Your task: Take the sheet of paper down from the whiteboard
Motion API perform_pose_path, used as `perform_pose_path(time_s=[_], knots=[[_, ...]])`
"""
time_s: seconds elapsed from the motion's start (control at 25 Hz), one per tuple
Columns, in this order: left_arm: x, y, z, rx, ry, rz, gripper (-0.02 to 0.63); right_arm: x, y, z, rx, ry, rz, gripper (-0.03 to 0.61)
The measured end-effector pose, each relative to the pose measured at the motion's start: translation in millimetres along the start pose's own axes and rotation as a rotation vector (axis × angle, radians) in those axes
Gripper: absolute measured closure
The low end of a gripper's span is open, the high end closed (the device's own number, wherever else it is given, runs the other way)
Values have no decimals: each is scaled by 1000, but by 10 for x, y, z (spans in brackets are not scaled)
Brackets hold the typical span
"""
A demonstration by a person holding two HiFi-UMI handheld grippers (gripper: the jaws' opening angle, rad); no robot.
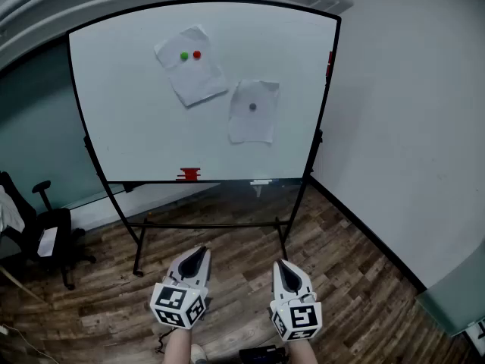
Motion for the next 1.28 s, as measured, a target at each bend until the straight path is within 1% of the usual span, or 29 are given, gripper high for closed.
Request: perform_pose_path(time_s=[0.32, 0.48, 0.56, 0.6, 0.64, 0.68, 0.72, 0.8, 0.88, 1.04, 1.16, 1.28], knots=[[73, -15, 96, 0, -14, 10, 588, 134, 2, 36, 3, -15, 17, 568], [76, -33, 176, -6, -23, 13, 586, 191, -54, 97, -11, -17, 44, 566], [66, -31, 208, -10, -15, 2, 577, 212, -82, 117, -8, -21, 50, 566], [62, -30, 225, -10, -10, -5, 551, 225, -92, 128, -3, -26, 49, 564], [62, -30, 241, -9, -9, -9, 514, 235, -94, 140, 0, -36, 46, 520], [68, -32, 251, -6, -12, -6, 499, 239, -94, 152, 1, -49, 43, 456], [73, -36, 254, -5, -19, -2, 499, 233, -89, 165, -2, -59, 41, 445], [52, -42, 240, -8, -34, 2, 499, 195, -71, 197, -6, -67, 47, 445], [-20, -36, 231, -15, -44, -2, 499, 148, -73, 243, -1, -67, 51, 441], [-254, -26, 185, -11, -37, 11, 499, -31, -37, 353, 14, -71, 50, 437], [-538, 30, 83, 0, -26, 20, 499, -257, 56, 478, 24, -67, 38, 436], [-931, 66, -113, 6, -10, 31, 499, -624, 153, 607, 33, -63, 36, 436]])
Point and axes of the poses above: the fingertips, and each gripper's own axes: x backward along the fingers, z to its right, y out of its underside, the point moved 6 cm from there along x, backward along the fingers, and after that the axes turned 5 degrees about z, right-handed, at the moved point
